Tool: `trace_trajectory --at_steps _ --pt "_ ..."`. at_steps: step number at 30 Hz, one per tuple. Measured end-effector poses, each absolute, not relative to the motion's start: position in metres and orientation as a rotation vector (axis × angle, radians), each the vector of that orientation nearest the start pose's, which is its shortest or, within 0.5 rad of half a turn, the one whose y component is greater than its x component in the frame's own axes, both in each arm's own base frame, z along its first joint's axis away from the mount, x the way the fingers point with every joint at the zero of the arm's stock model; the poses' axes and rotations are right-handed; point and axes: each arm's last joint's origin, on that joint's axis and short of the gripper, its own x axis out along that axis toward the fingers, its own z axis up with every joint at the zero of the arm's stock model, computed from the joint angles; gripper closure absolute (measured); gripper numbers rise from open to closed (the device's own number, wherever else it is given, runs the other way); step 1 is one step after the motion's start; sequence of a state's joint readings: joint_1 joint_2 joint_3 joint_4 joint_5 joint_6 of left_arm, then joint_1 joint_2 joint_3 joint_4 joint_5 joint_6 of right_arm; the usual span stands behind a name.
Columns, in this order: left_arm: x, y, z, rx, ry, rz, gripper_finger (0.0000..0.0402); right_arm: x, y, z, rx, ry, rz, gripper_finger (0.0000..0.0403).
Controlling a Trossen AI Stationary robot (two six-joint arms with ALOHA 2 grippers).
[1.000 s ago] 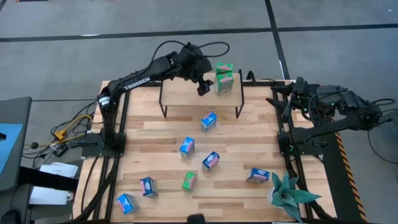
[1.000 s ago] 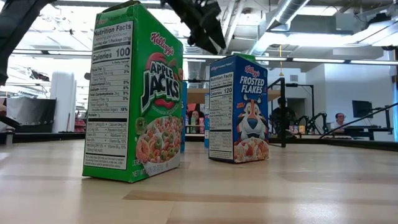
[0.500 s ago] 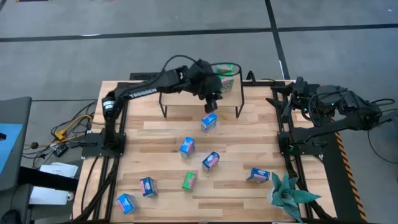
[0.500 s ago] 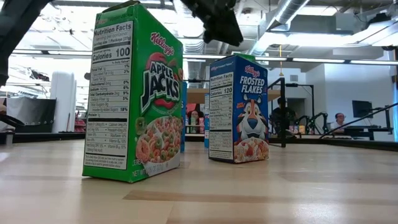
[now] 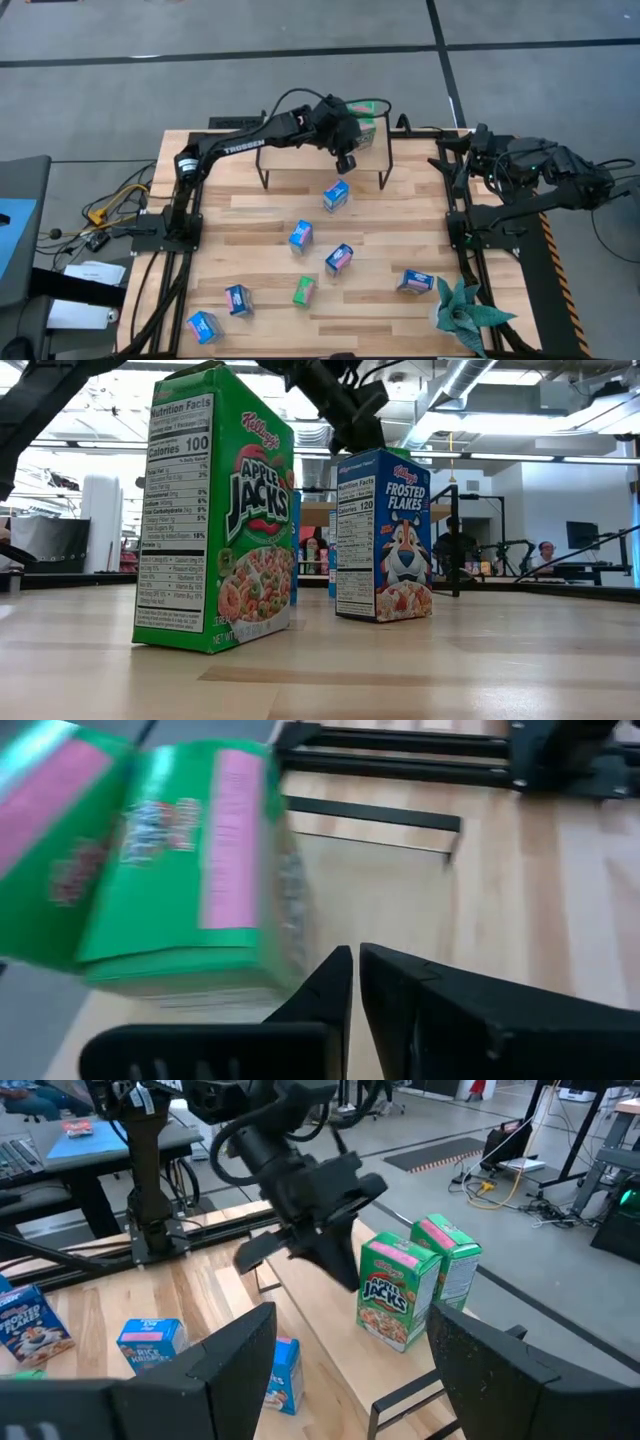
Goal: Stack cereal on shelf
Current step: Put the top green cereal box aligned with the other green cereal box on the shelf
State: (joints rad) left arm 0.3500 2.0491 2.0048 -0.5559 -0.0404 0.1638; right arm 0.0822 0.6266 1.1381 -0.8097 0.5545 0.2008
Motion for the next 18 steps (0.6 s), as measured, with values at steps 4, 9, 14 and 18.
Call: trace_trajectory --at_steps 4,9,14,18 --pt "0.438 0.167 0.333 0.100 0.638 0.398 0.0397 0.080 -0.009 0.403 0.100 0.237 -0.495 0.0117" --pt "0.435 0.174 0.333 0.081 0.633 0.410 0.0401 0.080 -0.009 0.404 0.083 0.241 -0.493 0.0117" --pt "0.435 0.169 0.335 0.034 0.642 0.397 0.0401 0.080 -0.009 0.404 0.077 0.242 -0.492 0.0117" --pt "0.427 0.155 0.352 0.032 0.720 0.316 0.0401 0.080 -0.009 0.404 0.076 0.242 -0.492 0.0117"
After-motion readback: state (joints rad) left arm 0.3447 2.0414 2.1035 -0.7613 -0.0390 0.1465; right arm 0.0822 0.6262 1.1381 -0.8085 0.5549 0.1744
